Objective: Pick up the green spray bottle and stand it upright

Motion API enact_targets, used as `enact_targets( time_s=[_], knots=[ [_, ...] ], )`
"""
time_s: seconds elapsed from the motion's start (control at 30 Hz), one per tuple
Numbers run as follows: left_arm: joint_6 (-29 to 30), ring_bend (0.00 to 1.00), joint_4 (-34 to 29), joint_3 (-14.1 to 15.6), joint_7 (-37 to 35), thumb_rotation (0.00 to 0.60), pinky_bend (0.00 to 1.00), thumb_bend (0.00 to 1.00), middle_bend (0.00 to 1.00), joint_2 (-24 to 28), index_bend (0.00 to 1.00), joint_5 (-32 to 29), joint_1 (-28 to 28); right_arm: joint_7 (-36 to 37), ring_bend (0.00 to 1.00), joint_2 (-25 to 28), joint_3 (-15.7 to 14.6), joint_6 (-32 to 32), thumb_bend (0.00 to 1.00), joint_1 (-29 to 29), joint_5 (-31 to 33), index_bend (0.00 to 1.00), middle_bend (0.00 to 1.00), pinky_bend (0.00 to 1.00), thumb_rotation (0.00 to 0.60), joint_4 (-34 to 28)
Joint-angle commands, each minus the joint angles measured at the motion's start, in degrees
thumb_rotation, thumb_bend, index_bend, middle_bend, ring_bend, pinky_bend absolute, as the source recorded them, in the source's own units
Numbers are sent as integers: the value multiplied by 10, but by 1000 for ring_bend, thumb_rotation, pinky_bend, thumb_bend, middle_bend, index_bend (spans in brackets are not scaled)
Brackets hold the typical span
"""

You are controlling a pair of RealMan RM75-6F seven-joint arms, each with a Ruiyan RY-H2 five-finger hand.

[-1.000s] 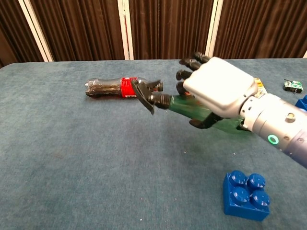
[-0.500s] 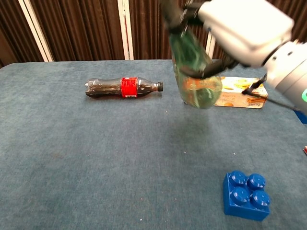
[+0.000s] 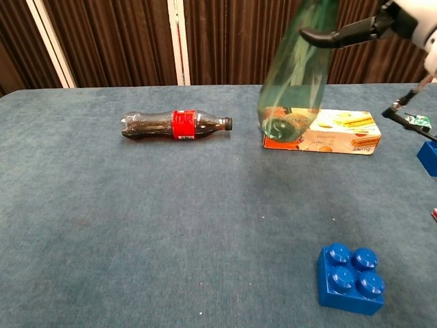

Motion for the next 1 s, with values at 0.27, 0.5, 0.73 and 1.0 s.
enact_targets(
  time_s=[0.27, 0.5, 0.73, 1.0],
  knots=[
    [-3, 0, -1, 2, 2, 600, 37, 0, 0, -1, 0, 4, -2, -21, 0, 63, -10, -32, 499, -33, 57, 982, 245, 40, 600, -73],
    [0, 0, -1, 5, 1, 600, 36, 0, 0, 0, 0, 10, -2, -10, 0, 74, -34, -26, 498, -59, 68, 982, 243, 40, 600, -97],
    [-1, 0, -3, 9, 6, 600, 37, 0, 0, -1, 0, 17, -2, -8, 0, 68, -63, -27, 497, -70, 54, 980, 238, 41, 600, -92],
    [1, 0, -5, 11, 4, 600, 37, 0, 0, 0, 0, 20, -1, 16, 0, 52, -70, -20, 498, -78, 44, 978, 237, 41, 600, -78]
  ],
)
